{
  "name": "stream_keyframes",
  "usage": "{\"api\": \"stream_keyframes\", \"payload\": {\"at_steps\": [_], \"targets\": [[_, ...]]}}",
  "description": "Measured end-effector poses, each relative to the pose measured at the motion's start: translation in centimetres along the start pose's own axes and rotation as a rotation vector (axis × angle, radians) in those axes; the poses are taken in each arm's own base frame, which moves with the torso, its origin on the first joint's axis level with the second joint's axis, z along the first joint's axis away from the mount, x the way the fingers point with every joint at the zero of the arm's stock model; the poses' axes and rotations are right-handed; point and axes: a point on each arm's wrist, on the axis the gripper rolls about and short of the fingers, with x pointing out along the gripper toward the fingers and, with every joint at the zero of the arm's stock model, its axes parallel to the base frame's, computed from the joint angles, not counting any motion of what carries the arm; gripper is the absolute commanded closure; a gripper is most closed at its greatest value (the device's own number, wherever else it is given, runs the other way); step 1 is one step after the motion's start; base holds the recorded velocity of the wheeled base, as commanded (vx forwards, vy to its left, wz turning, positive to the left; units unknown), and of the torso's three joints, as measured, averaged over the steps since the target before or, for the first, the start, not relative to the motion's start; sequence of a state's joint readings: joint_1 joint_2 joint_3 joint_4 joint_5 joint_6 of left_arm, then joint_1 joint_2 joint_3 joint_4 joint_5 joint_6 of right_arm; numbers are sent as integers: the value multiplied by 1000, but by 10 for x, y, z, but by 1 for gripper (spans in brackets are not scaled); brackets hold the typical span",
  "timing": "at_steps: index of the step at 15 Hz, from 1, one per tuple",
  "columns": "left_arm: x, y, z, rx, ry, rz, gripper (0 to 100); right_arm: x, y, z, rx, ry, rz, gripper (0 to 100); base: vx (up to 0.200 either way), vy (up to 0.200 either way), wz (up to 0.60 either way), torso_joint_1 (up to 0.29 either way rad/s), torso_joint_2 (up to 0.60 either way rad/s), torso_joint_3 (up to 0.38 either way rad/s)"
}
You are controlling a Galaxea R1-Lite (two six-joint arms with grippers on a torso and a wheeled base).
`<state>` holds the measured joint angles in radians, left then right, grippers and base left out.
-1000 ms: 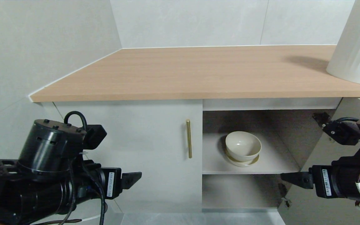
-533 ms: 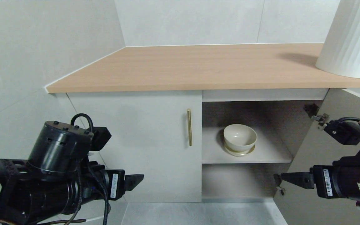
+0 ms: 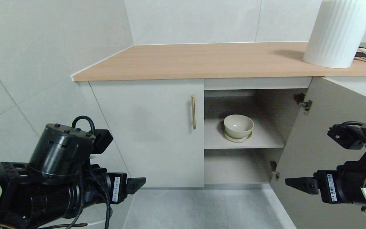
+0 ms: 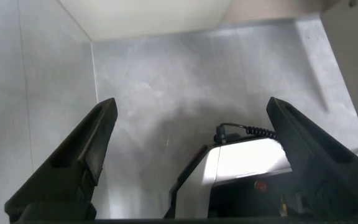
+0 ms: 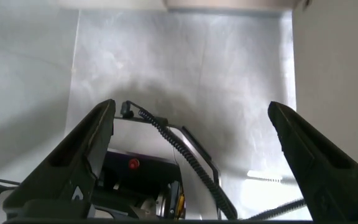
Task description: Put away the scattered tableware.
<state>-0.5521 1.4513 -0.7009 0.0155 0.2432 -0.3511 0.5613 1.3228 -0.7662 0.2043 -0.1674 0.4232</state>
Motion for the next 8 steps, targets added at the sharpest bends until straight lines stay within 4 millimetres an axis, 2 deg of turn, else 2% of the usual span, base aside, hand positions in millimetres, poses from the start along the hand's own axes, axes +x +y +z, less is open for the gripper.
{"api": "stream_keyframes", "payload": {"at_steps": [1, 8], "targets": [[0, 0, 0, 0, 1, 0, 0, 0, 0, 0, 0, 1, 0, 0, -200, 0, 0, 7, 2, 2], [0, 0, -1, 2, 2, 0, 0, 1, 0, -1, -1, 6, -2, 0, 0, 0, 0, 0, 0, 0]]}}
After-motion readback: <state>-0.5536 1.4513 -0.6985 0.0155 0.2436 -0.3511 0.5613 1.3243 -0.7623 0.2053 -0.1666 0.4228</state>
